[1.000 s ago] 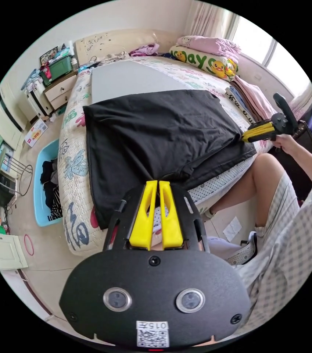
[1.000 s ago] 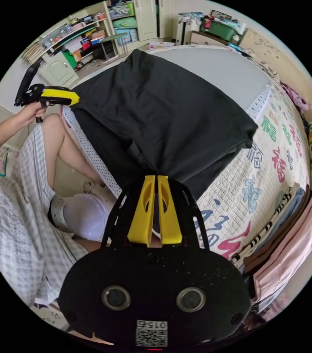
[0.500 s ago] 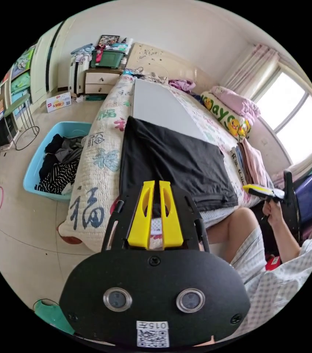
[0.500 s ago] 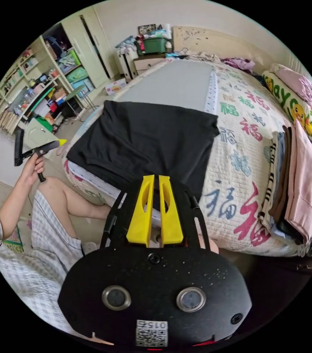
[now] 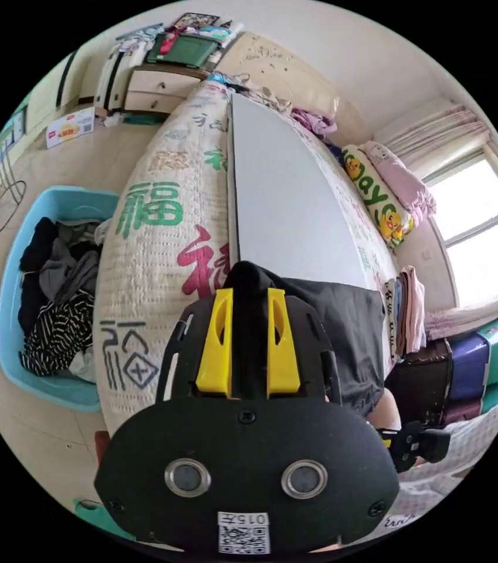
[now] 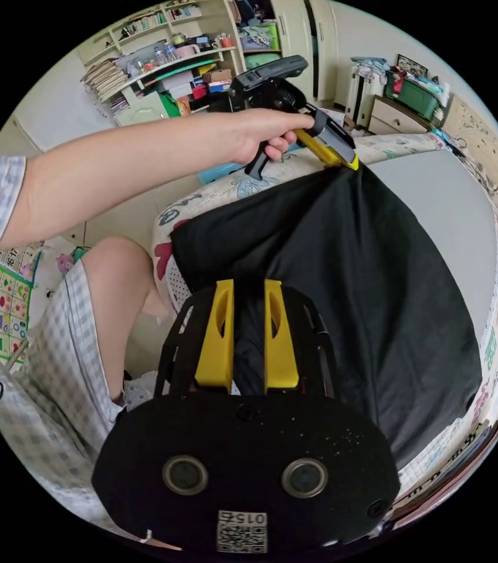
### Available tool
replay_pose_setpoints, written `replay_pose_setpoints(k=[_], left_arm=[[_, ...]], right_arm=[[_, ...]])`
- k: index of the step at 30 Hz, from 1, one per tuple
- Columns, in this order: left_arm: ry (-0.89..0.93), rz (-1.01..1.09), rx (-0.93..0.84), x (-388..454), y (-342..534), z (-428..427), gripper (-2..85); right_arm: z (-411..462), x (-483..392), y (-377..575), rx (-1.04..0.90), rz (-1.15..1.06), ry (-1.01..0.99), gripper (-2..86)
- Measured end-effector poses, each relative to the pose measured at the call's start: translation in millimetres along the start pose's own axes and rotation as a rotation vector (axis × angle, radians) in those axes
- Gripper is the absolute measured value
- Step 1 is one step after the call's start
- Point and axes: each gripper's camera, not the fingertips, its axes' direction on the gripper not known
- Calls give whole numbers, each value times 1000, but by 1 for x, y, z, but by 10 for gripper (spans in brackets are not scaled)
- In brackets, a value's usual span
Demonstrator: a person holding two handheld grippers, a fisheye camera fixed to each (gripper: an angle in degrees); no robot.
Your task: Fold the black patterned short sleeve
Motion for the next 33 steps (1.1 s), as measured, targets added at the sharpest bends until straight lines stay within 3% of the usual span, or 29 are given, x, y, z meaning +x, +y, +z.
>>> replay_pose_setpoints(k=[2,5,12,15,20,25,28,33], left_arm=[[23,13,-21,-1,-9,1,16],[-45,9,-46,3,-14,-3,3],[-116,44,-15,-1,-2,-8,15],[-173,30,14,1,11,-17,40],[-55,16,109,29,102,-83,63],[5,34,98,48,209,-109,87],[58,4,63,53,254,-104,92],[74,-1,75,66,293,-105,88]], right_arm=[[-7,6,10,-14,3,1,16],[-25,12,28,-11,-10,-47,6],[2,36,82,-34,31,-67,21],[-8,44,120,61,94,-108,51],[-59,43,210,136,182,-182,54],[-106,104,340,181,437,-6,70],[-135,133,396,221,544,-62,51],[-215,165,397,328,531,-96,28]])
